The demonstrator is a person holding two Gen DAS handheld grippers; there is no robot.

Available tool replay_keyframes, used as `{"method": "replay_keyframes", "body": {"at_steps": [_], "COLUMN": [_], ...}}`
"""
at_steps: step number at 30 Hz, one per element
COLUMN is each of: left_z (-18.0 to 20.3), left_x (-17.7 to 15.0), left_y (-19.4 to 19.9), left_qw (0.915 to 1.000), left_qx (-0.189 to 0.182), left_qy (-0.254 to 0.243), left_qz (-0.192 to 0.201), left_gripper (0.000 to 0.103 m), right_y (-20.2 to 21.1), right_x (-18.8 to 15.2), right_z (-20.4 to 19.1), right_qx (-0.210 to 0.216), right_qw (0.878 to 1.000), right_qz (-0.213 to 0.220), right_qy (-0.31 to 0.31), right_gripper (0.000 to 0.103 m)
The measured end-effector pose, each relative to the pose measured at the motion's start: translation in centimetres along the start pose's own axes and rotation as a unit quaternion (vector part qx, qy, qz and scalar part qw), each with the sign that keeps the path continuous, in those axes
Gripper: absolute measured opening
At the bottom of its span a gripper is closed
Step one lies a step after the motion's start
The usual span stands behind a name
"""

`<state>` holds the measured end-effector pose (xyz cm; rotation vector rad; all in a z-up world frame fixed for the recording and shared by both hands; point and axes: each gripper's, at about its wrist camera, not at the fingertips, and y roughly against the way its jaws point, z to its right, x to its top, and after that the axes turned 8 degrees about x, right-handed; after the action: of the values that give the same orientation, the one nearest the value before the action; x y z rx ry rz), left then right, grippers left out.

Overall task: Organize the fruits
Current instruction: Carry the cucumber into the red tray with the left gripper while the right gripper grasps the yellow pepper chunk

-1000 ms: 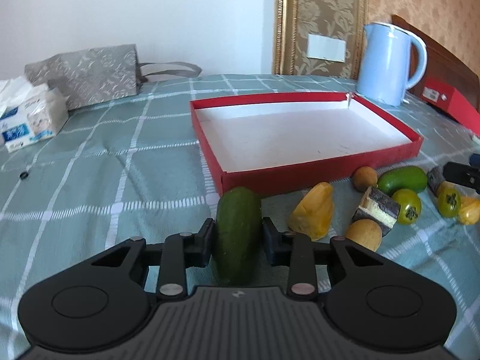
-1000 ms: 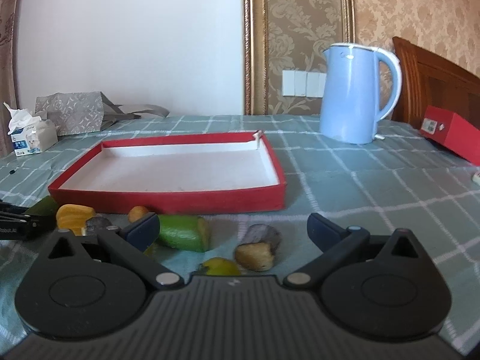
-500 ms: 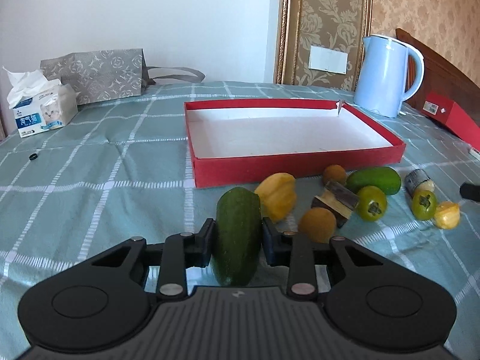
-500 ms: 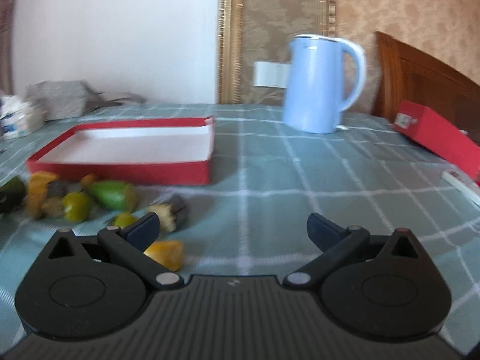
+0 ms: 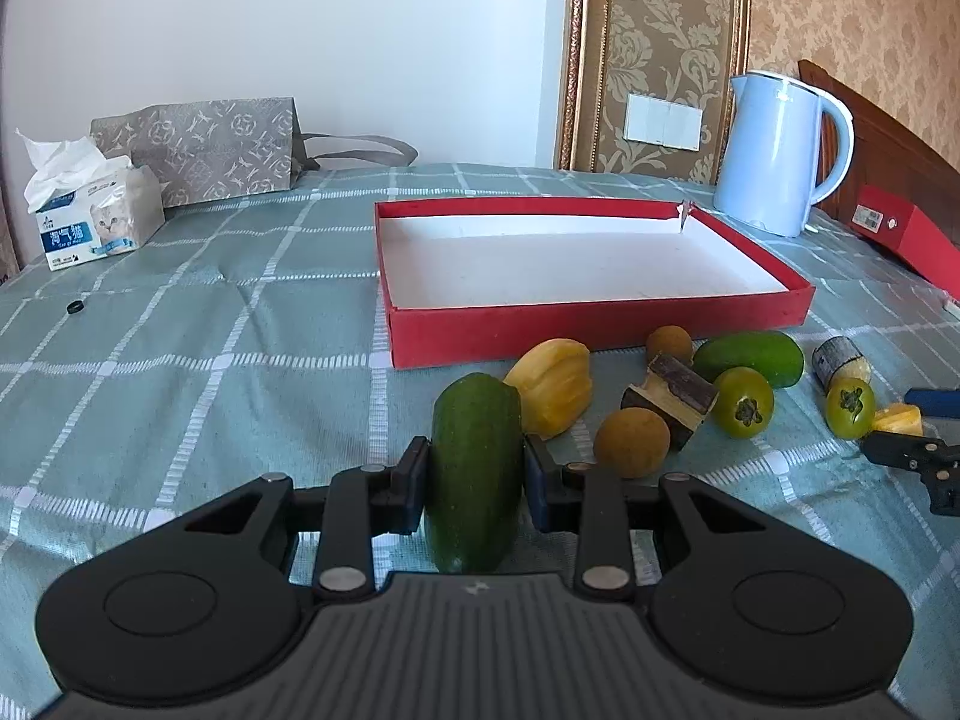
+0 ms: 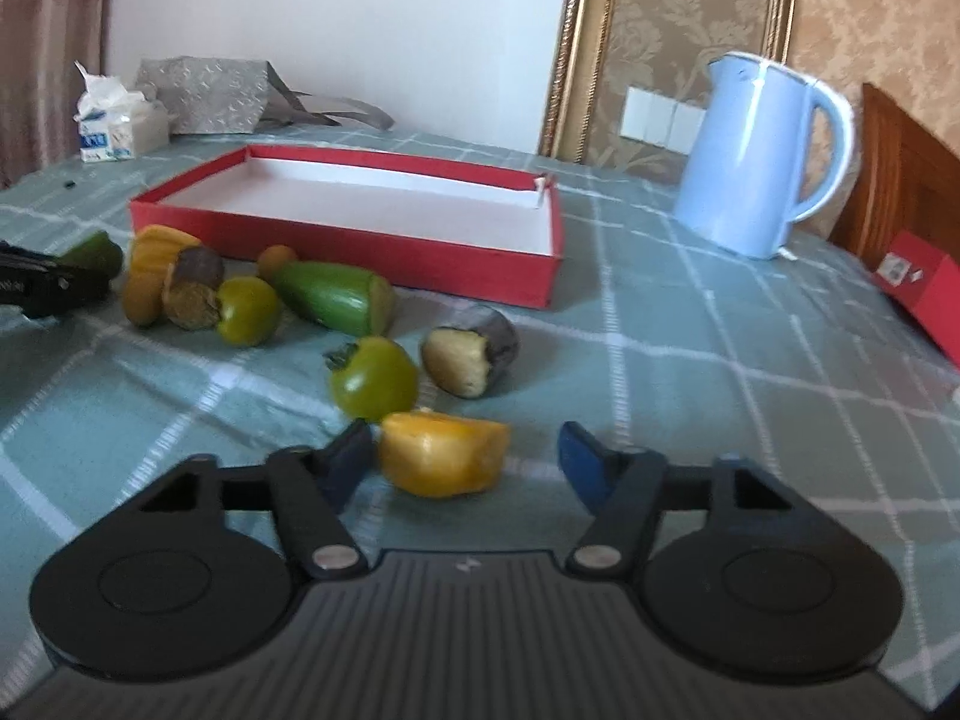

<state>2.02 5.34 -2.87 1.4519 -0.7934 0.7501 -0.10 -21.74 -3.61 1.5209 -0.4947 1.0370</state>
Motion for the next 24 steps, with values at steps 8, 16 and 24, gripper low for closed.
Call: {"method": "replay_keyframes", "body": {"at_steps": [8, 16, 24], "left_z": [-0.1, -0.6, -0.4], "left_x": [-0.1, 0.0, 1.4], "left_y": [0.1, 0.8, 1.6], "left_qw": [1.0000, 0.9997, 0.9994], "left_qx": [-0.001, -0.004, -0.003], "left_qy": [0.008, 0.020, 0.011], "left_qz": [0.000, 0.012, 0.033], "left_gripper": [0.031, 0.031, 0.031], "right_y": [-0.6, 0.4, 0.9], "right_x": [0.3, 0.2, 0.2], "right_z": [-0.7, -0.7, -0.5], "right_qx": [-0.007, -0.015, -0.034], "right_qw": [1.000, 1.000, 0.998], "right_qz": [-0.007, 0.018, 0.043], "right_qy": [-0.004, -0.003, 0.001], "right_gripper": [0.044, 0.044, 0.044]}}
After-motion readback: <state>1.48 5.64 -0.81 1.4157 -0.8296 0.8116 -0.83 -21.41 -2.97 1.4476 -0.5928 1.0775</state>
